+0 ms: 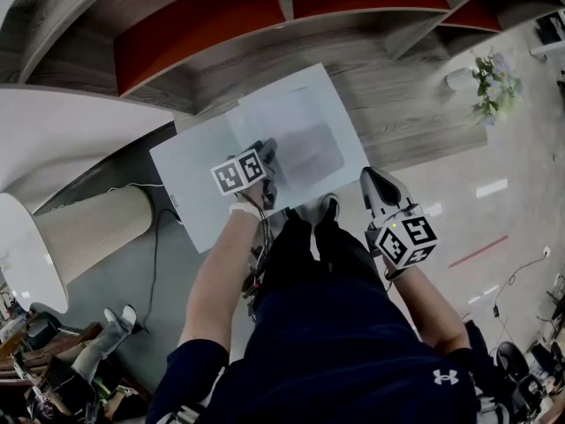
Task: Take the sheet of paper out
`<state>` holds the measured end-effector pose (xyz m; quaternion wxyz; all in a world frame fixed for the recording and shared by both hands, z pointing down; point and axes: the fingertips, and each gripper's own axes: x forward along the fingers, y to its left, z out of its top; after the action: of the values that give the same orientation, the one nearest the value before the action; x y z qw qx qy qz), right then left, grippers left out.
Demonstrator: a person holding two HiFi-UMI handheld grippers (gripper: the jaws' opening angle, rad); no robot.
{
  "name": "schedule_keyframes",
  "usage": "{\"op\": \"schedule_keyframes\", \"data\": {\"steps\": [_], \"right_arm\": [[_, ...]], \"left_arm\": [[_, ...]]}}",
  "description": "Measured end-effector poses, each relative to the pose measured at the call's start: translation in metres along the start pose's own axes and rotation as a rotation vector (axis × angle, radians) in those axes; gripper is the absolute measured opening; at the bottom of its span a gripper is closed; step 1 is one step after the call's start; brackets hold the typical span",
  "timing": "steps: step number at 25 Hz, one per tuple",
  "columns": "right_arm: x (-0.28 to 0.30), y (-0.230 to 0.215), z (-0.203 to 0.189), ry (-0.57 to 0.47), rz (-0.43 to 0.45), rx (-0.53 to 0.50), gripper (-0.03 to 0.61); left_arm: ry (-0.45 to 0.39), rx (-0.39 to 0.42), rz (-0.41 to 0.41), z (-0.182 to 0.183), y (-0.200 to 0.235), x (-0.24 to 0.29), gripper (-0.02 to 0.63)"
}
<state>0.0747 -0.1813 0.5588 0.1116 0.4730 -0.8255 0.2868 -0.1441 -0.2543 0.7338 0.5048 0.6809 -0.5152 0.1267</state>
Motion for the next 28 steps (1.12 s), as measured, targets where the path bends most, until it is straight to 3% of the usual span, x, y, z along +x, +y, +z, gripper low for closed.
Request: {"op": "schedule_keyframes", "data": {"steps": [14, 20, 28], "right_arm": [[-0.006, 0.004, -0.003, -0.025, -0.002, 0.061, 0.014], [-0.013, 0.006, 0.001, -0.059, 0.011, 0.105, 0.014], [-0.017, 0.018, 0.001, -0.073, 0.022, 0.141, 0.014]], "left_arm": [[-0.001, -0.086, -0.011, 0.001, 0.007, 0.015, 0.16], [0.035, -0.089, -0.022, -0.001, 0.005, 0.016, 0.16], [0.076, -0.13, -0.097, -0.006, -0.008, 0.023, 0.154]]}}
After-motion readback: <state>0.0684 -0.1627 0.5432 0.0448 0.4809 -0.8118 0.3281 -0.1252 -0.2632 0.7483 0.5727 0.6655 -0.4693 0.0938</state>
